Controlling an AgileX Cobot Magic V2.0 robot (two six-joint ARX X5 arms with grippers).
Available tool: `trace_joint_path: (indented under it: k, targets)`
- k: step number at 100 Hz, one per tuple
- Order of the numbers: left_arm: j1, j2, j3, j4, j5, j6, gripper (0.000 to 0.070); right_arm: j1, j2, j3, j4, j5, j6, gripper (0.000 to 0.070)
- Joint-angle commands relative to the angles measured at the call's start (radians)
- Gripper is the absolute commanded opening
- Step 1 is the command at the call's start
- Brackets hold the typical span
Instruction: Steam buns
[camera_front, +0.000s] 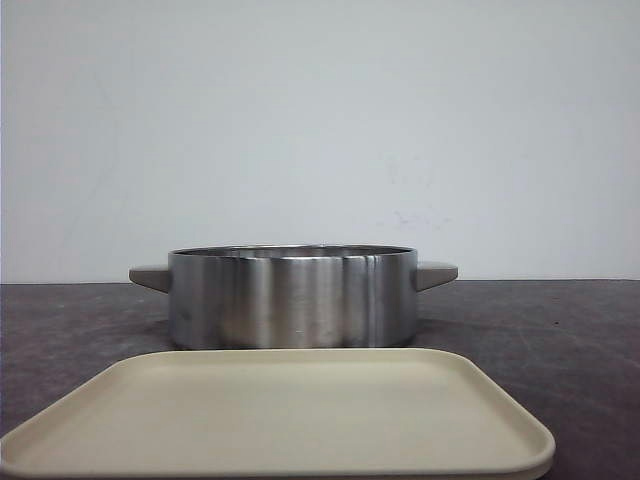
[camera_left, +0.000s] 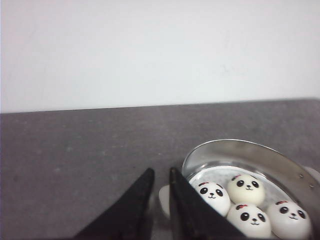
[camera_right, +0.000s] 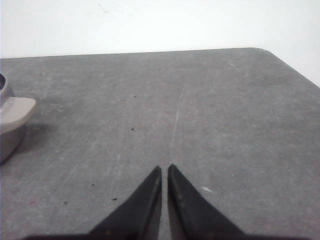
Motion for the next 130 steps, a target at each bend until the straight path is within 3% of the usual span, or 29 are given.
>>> trace_joint_path:
  k: [1,10,35,55,72,130]
  targets:
    - [0.011,-0.084,-0.163,0.154,0.009,-0.063,0.0006,0.001,0.0,-0.003,0.009,0.002,0.017,0.0015]
    - [0.042,-0.19,-0.299,0.219,0.007,-0.072,0.0006,0.001,0.0,-0.003,0.009,0.001,0.017,0.0015]
    - [0.129,-0.385,-0.486,0.211,0.0,-0.072,0.0006,0.001,0.0,-0.003,0.009,0.001,0.017,0.0015]
    - [0.159,-0.463,-0.486,-0.005,-0.043,-0.03,0.0005,0.001,0.0,-0.003,0.009,0.001,0.017,0.0015]
    - [0.161,-0.462,-0.486,-0.103,-0.056,0.02,0.0006,0.001,0.0,-0.003,0.009,0.002,0.017,0.0015]
    - [0.141,-0.462,-0.486,-0.099,-0.056,0.038,0.0005,0.001,0.0,-0.003,0.009,0.001,0.017,0.0015]
